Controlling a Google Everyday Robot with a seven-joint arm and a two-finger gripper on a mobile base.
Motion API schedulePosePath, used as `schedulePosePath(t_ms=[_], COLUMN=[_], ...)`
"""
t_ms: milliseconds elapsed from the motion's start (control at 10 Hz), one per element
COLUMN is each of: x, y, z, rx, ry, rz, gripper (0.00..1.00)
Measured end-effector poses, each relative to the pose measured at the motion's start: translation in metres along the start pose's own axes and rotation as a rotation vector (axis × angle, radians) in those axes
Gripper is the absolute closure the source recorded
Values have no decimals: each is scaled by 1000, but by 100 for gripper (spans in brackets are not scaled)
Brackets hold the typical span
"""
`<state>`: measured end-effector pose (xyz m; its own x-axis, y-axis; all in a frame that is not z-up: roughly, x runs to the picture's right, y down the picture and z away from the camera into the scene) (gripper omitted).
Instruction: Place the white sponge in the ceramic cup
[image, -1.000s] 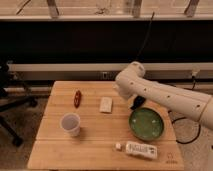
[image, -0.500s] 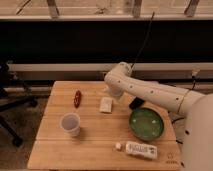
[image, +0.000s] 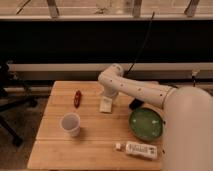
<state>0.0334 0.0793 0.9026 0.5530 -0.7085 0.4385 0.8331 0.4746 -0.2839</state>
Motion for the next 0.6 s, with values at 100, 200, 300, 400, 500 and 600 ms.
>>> schedulePosePath(t_ms=[100, 200, 300, 400, 500, 600], x=[-3, -5, -6, -7, -8, -10], y=[-2, -4, -4, -5, -5, -4], z=[5, 10, 14, 17, 21, 24], rx=[-6, -20, -33, -44, -62, -79], ry=[-8, -14, -16, -16, -15, -16], rz=[-8, -20, -28, -35, -48, -60], gripper=[20, 20, 20, 20, 20, 20])
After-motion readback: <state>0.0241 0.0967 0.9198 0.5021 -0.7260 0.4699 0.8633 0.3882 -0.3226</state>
